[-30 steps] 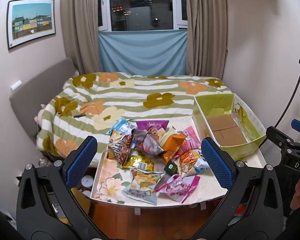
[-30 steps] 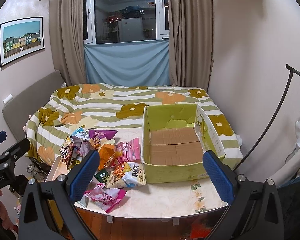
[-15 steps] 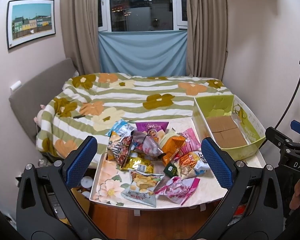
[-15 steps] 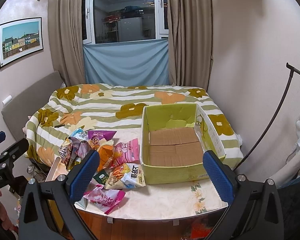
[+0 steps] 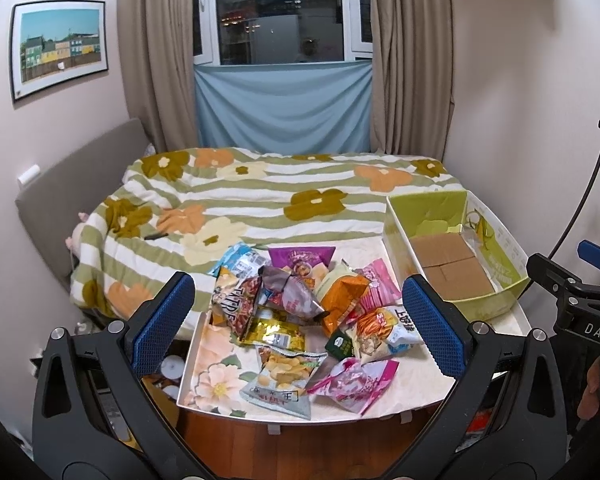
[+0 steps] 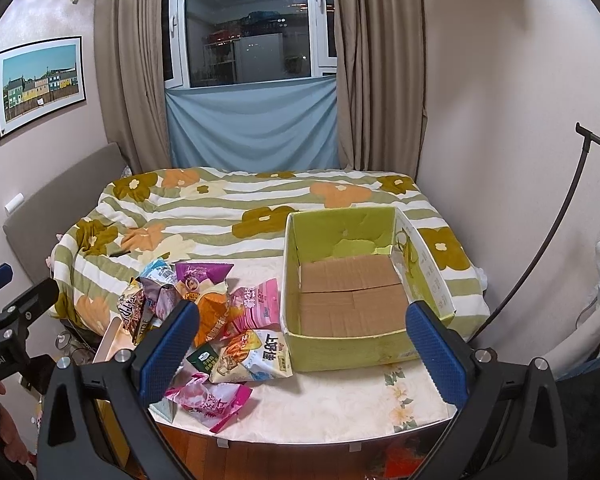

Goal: Organize snacks

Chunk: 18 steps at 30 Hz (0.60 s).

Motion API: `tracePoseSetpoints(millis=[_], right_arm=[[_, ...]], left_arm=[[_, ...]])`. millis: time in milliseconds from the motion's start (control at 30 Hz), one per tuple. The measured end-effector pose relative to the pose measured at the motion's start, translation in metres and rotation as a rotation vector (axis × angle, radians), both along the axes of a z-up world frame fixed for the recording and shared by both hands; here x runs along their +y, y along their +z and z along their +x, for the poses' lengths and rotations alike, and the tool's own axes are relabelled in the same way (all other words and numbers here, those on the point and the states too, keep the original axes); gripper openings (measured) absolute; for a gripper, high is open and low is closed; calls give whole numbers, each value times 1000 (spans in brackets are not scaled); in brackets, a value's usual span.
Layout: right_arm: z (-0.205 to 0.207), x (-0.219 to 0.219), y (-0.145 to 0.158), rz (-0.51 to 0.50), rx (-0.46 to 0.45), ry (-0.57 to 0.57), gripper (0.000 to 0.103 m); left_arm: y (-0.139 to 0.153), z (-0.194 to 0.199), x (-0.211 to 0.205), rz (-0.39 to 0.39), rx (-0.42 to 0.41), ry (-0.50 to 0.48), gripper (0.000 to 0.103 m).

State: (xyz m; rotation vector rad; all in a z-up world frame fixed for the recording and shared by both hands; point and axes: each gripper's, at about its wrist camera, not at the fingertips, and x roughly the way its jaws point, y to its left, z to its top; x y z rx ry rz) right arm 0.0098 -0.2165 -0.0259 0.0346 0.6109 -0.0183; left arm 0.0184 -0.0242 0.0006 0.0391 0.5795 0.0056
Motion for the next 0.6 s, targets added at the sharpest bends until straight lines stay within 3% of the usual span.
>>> tracePoseSetpoints(millis=[600], right_arm=[[1,-2,1,3,0,0,103]], left_arm=[[-1,0,-1,1,-2,0,102]])
